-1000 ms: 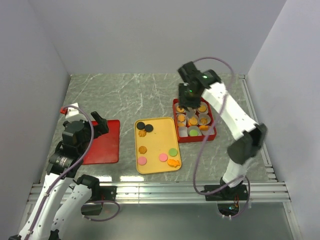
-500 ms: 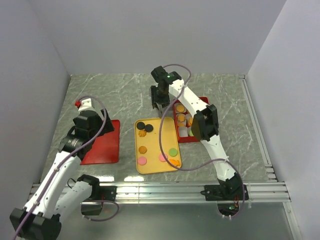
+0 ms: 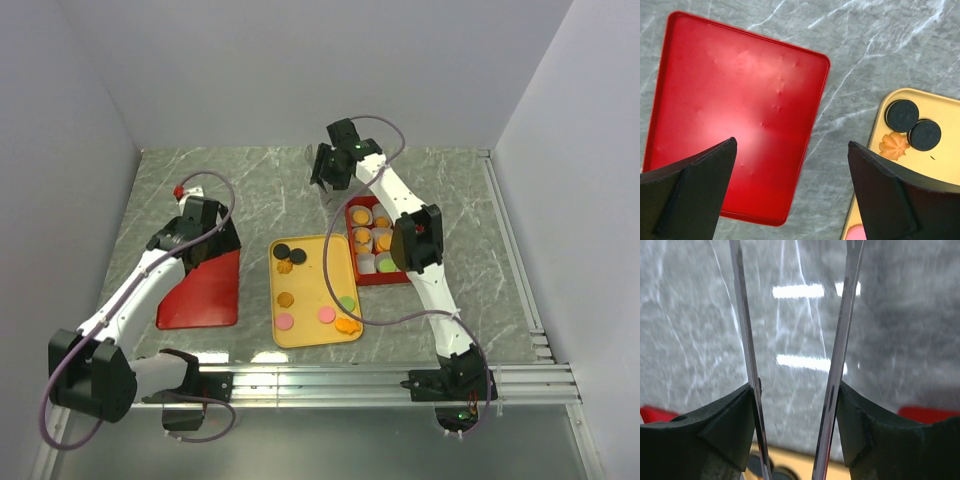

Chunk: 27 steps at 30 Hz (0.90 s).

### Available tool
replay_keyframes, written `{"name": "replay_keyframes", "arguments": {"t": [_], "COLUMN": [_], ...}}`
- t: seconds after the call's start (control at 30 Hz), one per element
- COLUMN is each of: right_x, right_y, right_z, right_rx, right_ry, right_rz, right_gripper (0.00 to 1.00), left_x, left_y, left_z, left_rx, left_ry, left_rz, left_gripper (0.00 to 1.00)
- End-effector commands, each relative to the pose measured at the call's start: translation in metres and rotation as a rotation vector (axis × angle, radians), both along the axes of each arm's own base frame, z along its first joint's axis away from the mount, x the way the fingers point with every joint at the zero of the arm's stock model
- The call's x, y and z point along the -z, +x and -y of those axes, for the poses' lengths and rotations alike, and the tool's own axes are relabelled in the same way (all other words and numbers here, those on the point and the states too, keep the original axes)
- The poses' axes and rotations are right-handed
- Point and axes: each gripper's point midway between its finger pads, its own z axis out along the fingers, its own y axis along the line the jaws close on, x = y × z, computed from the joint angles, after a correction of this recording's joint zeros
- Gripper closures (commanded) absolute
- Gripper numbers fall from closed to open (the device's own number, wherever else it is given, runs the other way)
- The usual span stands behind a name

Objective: Pack the cookies

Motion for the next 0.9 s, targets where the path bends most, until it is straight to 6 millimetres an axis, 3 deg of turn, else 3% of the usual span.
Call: {"name": "replay_keyframes", "arguments": {"t": [0.0,0.17,0.27,0.47,0.53,0.73,0.87], "right_x": [-0.015,0.008,0.020,0.016,0.016,-0.011,-0.058], "right_y": [0.032,0.034,0.027,0.017,0.012,-0.011,-0.028], "right_z": [-0.023,-0.030,-0.034,-0.035,-0.033,-0.023,-0.012], "right_rx": [0.043,0.044,0.029,0.051,0.054,0.052,0.053], "right_ry": [0.062,0.013,-0.054,-0.128,-0.139,-0.198,-0.215], "right_rz": [0.152,0.162,0.168,0.182,0.162,0.162,0.192], "right_gripper": [0.33,0.30,0.27,0.23,0.11,0.04,0.03], "left_x": [-0.020,-0.020,-0.002,0.014,0.018,0.033,0.045], "left_y": [0.016,0.023,0.018,-0.004,-0.010,-0.021,-0.020], "left_z": [0.006,0.013,0.017,0.024,0.030,0.030,0.025], "left_rx": [-0.017,0.007,0.027,0.045,0.063,0.078,0.047], "left_ry": [-0.040,-0.083,-0.085,-0.132,-0.164,-0.167,-0.144], "left_rz": [0.055,0.039,-0.079,-0.173,-0.191,-0.228,-0.248], "left_gripper": [0.00,0.00,0.01,0.01,0.01,0.01,0.01]}}
